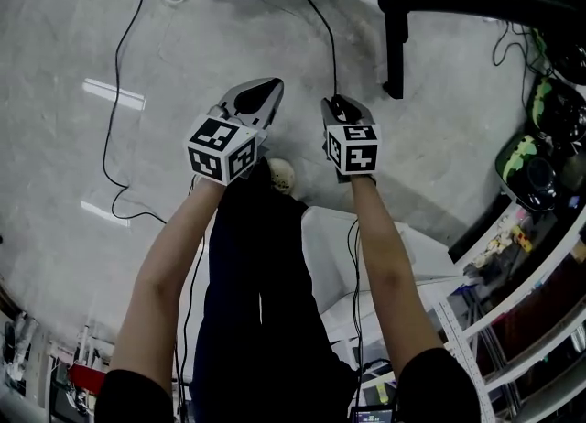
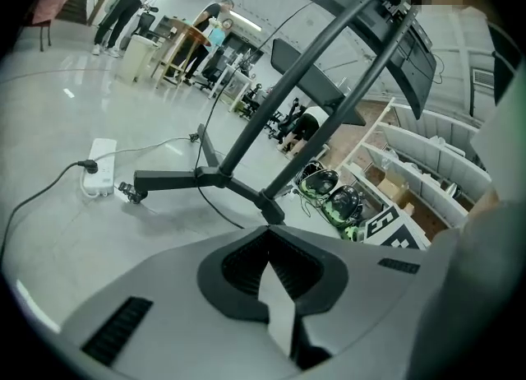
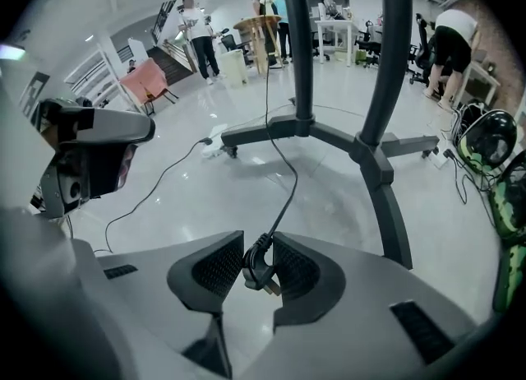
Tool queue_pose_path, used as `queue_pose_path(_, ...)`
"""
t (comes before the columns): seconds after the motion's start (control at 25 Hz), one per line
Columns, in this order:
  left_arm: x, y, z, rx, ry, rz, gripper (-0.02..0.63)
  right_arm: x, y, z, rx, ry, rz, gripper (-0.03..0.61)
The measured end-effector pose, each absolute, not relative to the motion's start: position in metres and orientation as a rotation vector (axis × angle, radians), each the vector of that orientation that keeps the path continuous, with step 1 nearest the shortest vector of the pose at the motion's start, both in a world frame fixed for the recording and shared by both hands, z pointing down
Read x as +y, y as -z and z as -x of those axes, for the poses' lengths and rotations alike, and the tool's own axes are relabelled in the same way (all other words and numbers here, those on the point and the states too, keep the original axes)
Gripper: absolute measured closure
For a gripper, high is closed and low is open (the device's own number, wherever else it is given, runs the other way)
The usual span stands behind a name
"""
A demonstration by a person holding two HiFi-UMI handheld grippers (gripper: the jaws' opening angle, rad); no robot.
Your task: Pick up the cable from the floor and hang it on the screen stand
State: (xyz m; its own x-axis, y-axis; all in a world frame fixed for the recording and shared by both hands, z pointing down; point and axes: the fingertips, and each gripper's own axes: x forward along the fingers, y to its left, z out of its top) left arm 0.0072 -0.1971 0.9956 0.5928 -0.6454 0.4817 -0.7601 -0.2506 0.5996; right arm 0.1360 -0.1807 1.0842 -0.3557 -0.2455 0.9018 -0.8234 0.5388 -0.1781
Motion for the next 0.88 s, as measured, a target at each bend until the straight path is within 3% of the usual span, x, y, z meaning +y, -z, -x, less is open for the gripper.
queue_pose_path(0.88, -0.182, -0.894, 0.011, -1.170, -0.127, -1.903, 0.607, -0.183, -0.960, -0.088, -1.972, -0.759, -0.830, 0.452)
